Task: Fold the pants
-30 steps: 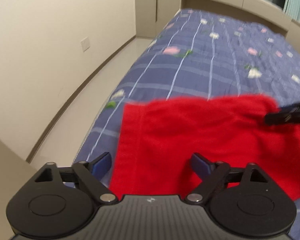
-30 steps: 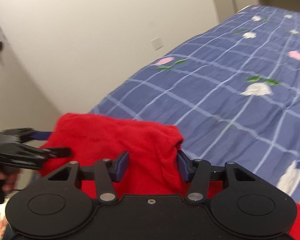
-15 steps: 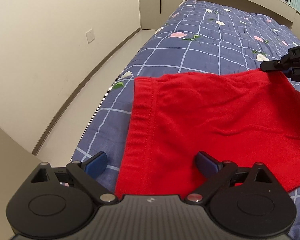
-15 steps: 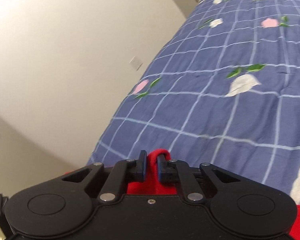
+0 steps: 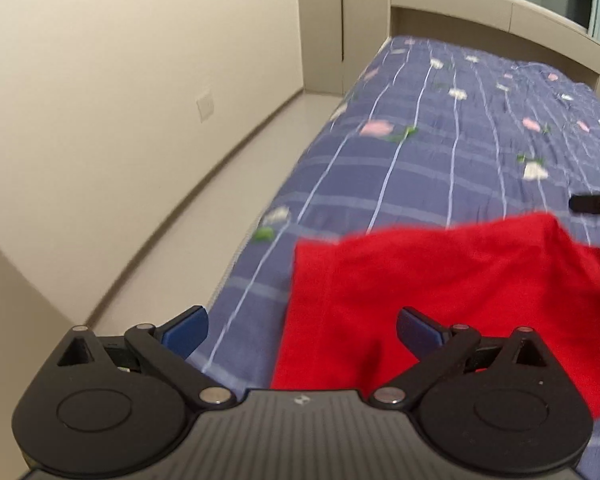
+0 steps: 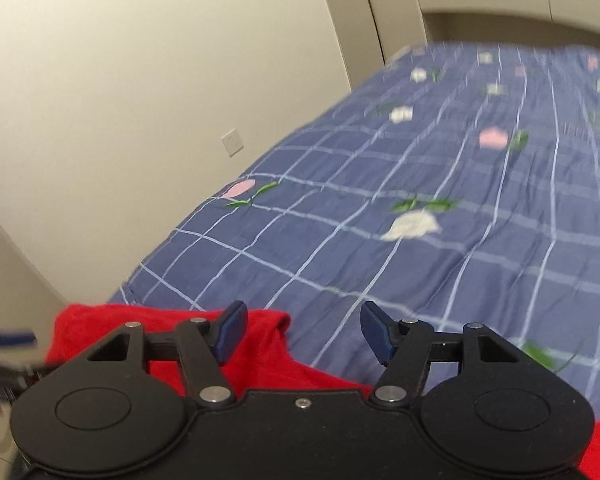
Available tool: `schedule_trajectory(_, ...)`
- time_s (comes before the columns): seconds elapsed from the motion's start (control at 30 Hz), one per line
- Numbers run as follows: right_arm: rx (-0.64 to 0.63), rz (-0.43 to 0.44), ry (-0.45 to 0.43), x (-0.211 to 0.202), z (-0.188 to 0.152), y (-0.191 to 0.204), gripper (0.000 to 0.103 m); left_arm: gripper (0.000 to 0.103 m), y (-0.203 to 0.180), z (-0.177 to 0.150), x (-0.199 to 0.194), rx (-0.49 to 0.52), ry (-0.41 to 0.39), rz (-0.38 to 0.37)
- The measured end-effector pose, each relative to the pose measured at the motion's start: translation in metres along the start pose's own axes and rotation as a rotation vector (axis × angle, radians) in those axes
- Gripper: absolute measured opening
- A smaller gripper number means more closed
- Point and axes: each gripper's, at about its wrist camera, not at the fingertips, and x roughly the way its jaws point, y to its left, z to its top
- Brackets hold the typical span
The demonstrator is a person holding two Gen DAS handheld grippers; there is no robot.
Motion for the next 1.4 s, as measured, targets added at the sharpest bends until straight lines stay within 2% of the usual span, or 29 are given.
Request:
schedule_trajectory(0.03,-0.033,-0.026,-0.011,0.000,0.000,0.005,0.072,0.102,-0.005,0.006,0.002,0.013,-0.009,0.006)
schedule_trajectory(0.1,-0.087,-0.075,-0.029,0.004,-0.001,0.016,0.085,0.102,-0.015,0.017,0.009,0.046,-0.034,0.014)
schedule_trajectory(0.17,-0.139,-0.147,-0.037,0.012,-0.004,0.026,0.090,0.102,-0.024,0.024,0.023,0.072,-0.018,0.039)
schedule_trajectory(0.37,-0.250,-0.277,-0.002,0.048,-0.014,0.038,0.094,0.103,-0.026,0.027,0.061,0.067,0.047,0.063)
schedule_trajectory(0.57,-0.262,-0.298,-0.013,0.052,-0.018,0.033,0.097,0.103,-0.022,0.024,0.070,0.047,0.067,0.058)
schedule_trajectory(0.7,-0.256,-0.307,-0.068,0.012,-0.031,0.024,0.100,0.102,-0.023,0.024,0.053,0.054,0.033,0.073)
schedule_trajectory(0.83,-0.258,-0.373,-0.061,-0.031,-0.066,0.006,0.102,0.102,-0.031,0.012,0.030,0.067,-0.011,0.070)
schedule_trajectory(0.9,-0.251,-0.422,-0.036,-0.044,-0.083,-0.007,0.102,0.102,-0.036,0.003,0.027,0.086,-0.004,0.081)
schedule_trajectory(0.97,-0.233,-0.476,0.007,-0.051,-0.099,-0.023,0.102,0.102,-0.044,-0.005,0.031,0.119,0.040,0.112)
schedule_trajectory(1.07,-0.160,-0.495,0.020,-0.067,-0.112,-0.047,0.102,0.102,-0.050,-0.011,0.023,0.129,0.051,0.124)
schedule_trajectory(1.17,-0.046,-0.471,-0.045,-0.101,-0.116,-0.069,0.102,0.102,-0.057,-0.012,0.006,0.123,0.039,0.102)
schedule_trajectory(1.3,0.062,-0.491,-0.143,-0.155,-0.126,-0.104,0.102,0.102,-0.077,-0.011,-0.022,0.136,-0.006,0.078)
schedule_trajectory(1.4,0.149,-0.554,-0.183,-0.194,-0.140,-0.137,0.102,0.103,-0.097,-0.009,-0.038,0.116,-0.022,-0.013)
